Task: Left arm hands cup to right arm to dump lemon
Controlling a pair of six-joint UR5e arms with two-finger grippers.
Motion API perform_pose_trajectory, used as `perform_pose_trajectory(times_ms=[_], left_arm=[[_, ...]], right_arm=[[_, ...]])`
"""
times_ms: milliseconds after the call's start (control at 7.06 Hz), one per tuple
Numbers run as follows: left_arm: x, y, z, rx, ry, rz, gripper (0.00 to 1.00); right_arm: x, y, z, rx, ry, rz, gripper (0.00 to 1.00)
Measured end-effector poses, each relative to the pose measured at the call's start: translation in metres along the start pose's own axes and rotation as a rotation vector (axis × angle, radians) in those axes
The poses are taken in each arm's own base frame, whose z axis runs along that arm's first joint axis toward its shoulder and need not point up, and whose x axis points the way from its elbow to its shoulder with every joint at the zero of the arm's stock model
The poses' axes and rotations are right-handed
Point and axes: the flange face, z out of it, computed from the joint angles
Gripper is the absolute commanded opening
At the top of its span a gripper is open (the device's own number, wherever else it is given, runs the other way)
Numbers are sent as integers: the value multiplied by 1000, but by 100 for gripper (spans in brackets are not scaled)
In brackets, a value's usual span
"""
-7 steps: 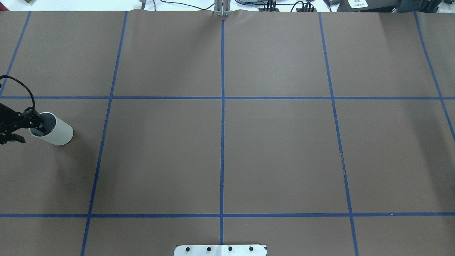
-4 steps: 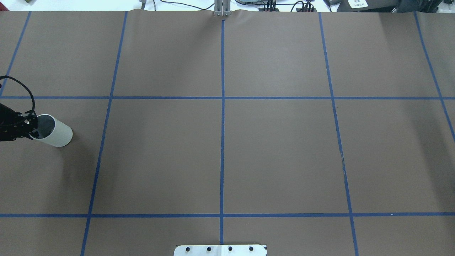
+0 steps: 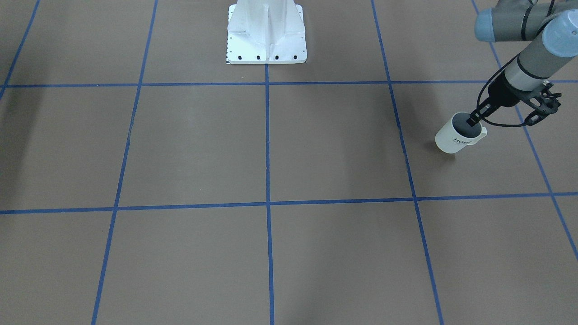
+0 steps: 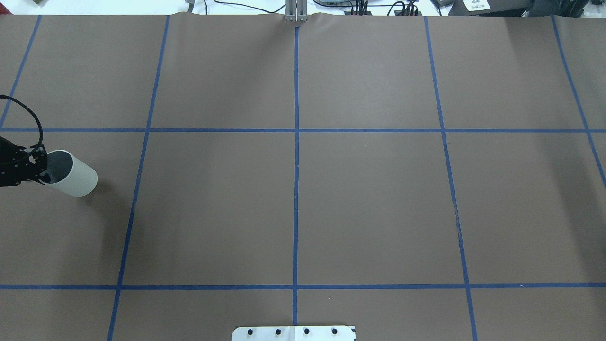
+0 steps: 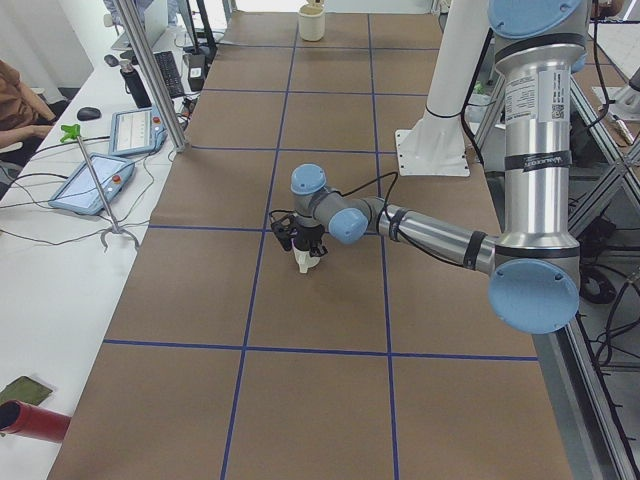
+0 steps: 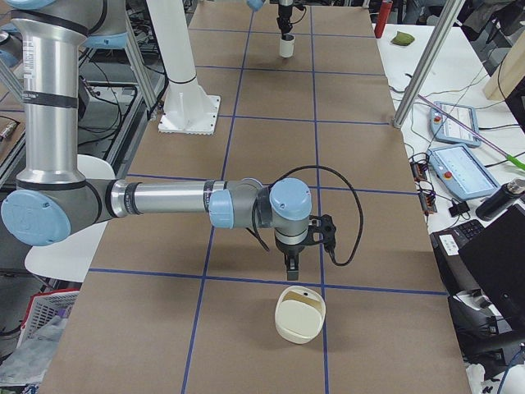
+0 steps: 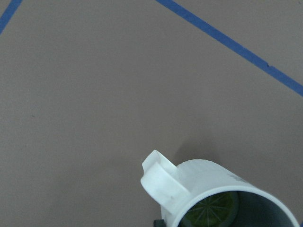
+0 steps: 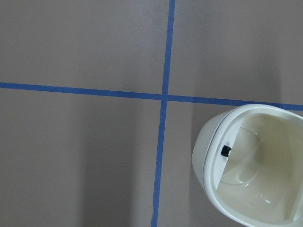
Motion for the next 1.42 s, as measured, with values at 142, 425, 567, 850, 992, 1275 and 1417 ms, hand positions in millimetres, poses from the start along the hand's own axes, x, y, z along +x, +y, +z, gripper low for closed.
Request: perform_pose_trajectory(times_ms=[142,425,567,850,992,1275,1417], left_arm=[[2,-2,-10,5,5,-13,0],[14,-10,-31,23,12,-35,0],[32,-18,-44,34,7,-34,0],[76,-36,-81,53,-19,-24,0],[92,-42,-97,60,-23,-26,0],[111,-44,-111,69,-16,-21,0],[121,-43,-116,72,-13,-19,0]], right_arm=[[-7,-3,-7,14,0,-14,100],[-22,-11,-20,43,-4,-48,100],[-30,-18,-23,51,-15,-64,100],[-53,-36,-30,77,-55,-107,100],[-72,-51,-38,95,-86,-112,100],[-117,-82,-45,109,-122,-143,100],[-144,-98,-44,109,-132,-189,99]])
